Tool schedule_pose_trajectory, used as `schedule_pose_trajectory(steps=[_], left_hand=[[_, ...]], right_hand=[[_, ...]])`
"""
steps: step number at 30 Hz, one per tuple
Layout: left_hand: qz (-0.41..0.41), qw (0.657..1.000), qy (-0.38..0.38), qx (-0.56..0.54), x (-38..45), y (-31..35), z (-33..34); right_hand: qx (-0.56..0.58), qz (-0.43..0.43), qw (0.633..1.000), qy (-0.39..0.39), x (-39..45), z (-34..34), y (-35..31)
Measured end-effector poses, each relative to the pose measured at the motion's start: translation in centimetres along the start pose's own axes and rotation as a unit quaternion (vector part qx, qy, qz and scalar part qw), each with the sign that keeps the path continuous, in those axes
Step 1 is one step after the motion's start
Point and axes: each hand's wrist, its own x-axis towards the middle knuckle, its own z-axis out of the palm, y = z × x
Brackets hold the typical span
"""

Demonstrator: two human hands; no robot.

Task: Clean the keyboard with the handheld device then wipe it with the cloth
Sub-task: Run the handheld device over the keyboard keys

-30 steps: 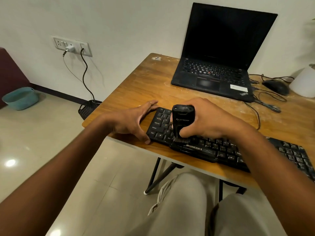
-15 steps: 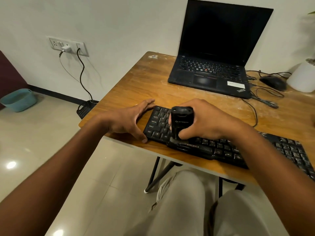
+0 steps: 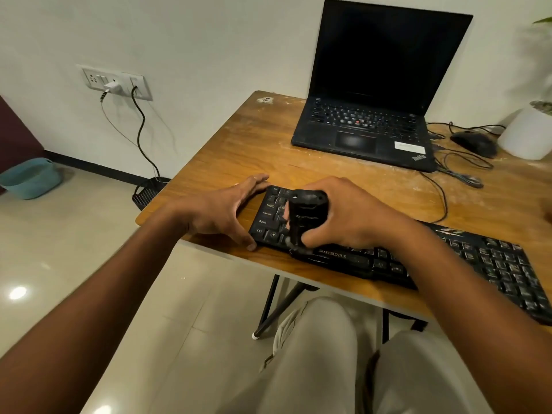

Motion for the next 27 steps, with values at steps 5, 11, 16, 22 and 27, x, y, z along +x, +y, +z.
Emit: schedule_pose_trajectory(steps=[5,11,16,22,27], left_hand=[[0.002,1.000,0.004,0.007,0.1,0.1,0.0],[0.000,0.999,0.016,0.034,0.0,0.0,0.0],[0.000,1.000,0.000,0.011,0.1,0.0,0.0],[0.002,1.000,-0.001,0.014,0.1,0.2,0.0],[-0.005,1.000,0.006,0.024,0.0,0.2,0.0]], right_hand=[[0.026,-0.002,0.997,0.069,-0.1,-1.6,0.3],[0.104,-0.070,0.986,0.111,2.5,2.8,-2.0],[0.029,-0.008,0.999,0.038,0.8,0.9,0.0],[0.033,-0.008,0.997,0.064,0.2,-1.0,0.0],[0.071,-0.051,0.994,0.071,1.1,1.4,-0.7]])
